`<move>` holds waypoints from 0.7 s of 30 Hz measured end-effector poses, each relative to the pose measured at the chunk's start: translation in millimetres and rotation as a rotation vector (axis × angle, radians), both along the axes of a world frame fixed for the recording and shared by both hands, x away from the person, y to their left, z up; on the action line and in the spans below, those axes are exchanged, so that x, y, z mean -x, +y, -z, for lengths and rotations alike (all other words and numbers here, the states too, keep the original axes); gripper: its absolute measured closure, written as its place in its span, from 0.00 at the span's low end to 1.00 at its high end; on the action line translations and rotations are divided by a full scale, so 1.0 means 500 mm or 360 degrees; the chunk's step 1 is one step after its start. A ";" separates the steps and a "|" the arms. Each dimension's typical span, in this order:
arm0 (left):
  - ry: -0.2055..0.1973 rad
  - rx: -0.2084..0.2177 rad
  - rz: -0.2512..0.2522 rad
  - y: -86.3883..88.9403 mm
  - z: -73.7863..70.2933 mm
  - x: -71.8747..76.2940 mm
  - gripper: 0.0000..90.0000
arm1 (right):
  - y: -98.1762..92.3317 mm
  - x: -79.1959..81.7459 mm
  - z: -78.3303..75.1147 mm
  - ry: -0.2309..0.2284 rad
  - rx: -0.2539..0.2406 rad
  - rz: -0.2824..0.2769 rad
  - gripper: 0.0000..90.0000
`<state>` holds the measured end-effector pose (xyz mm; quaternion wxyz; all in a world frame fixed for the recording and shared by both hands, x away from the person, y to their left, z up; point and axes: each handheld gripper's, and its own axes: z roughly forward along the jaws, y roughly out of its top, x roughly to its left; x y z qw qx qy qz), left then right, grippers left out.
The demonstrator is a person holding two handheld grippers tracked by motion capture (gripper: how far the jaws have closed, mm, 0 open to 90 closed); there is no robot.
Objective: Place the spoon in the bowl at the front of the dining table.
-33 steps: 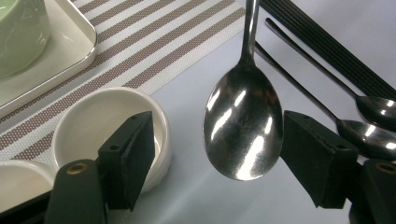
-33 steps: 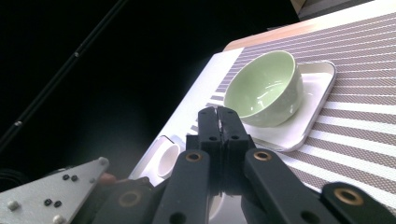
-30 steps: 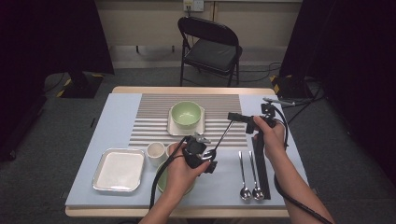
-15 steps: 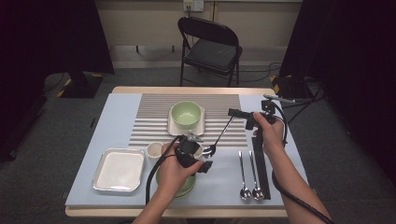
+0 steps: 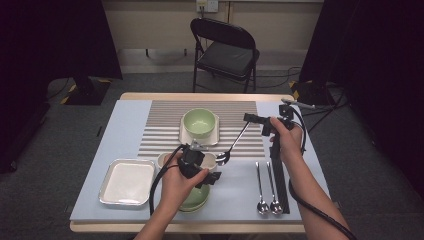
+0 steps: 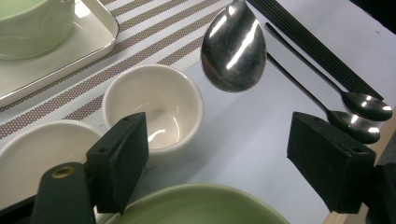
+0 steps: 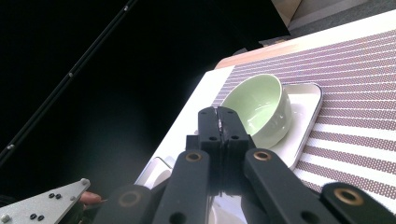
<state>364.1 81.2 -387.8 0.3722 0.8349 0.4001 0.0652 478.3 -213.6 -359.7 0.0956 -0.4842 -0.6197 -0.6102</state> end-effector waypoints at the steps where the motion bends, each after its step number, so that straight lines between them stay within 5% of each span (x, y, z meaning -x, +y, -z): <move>1: 0.0000 -0.0012 0.0005 0.004 -0.001 0.000 0.23 | 0.001 -0.001 0.000 0.0000 0.0003 0.0001 1.00; 21: -0.0002 0.0035 0.0008 0.059 0.001 0.003 0.23 | 0.019 -0.027 -0.006 0.0009 0.0019 0.0018 1.00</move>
